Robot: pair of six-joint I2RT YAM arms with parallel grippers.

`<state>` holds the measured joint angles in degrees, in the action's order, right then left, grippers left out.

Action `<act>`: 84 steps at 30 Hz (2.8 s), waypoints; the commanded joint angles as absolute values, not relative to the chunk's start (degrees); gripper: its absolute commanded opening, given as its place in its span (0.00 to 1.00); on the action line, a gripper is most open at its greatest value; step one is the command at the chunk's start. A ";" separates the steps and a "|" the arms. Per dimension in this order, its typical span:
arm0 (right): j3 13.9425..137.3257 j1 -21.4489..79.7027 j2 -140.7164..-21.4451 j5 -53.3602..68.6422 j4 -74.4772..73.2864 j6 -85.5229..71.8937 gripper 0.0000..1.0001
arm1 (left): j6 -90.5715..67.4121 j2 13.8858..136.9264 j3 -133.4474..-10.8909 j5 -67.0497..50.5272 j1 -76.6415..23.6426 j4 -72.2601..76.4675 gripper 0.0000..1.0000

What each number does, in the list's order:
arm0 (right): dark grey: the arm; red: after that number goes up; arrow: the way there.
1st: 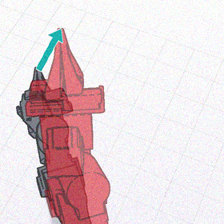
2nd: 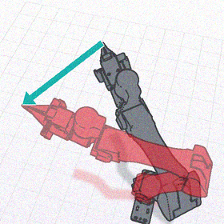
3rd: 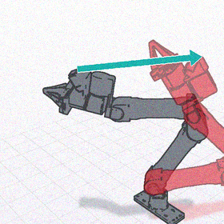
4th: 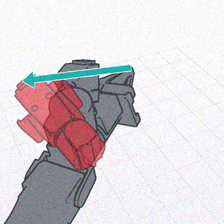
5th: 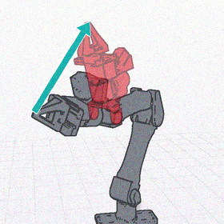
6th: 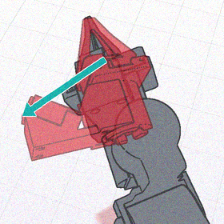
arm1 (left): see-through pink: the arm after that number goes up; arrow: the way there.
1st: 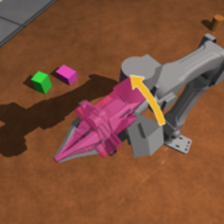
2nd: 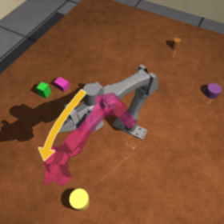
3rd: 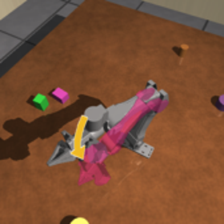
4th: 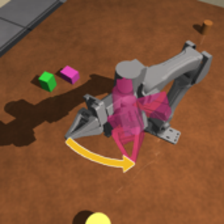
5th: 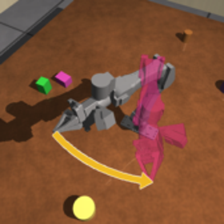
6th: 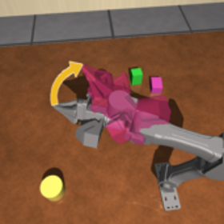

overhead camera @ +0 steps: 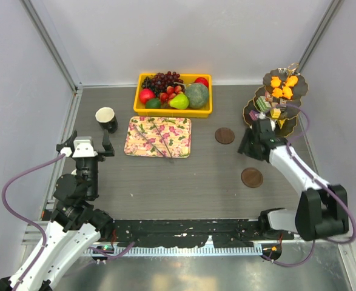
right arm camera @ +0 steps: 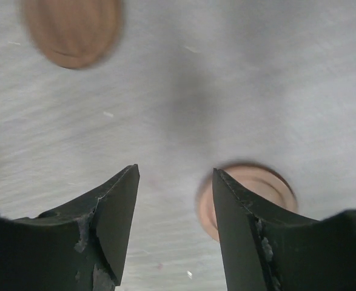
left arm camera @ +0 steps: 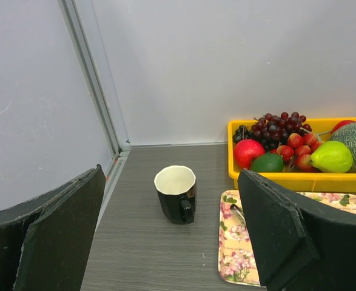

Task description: Serve the afternoon tea

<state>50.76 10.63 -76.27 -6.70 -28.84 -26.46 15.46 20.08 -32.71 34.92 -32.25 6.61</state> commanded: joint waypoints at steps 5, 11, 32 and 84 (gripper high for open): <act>32.98 -3.68 -59.26 -8.62 -34.10 -33.13 0.50 | 15.12 19.78 -33.13 35.24 -32.43 8.70 0.99; 26.99 -6.33 -57.74 -5.46 -31.74 -36.91 0.43 | 14.94 19.86 -33.05 35.07 -32.43 8.70 0.99; 31.37 -6.33 -77.61 -2.96 -12.21 -49.83 0.11 | 15.56 19.69 -32.87 35.51 -32.43 8.96 0.99; 41.92 -6.50 -66.81 -1.32 -25.65 -30.95 0.54 | 14.33 19.07 -33.57 34.54 -32.43 8.00 0.99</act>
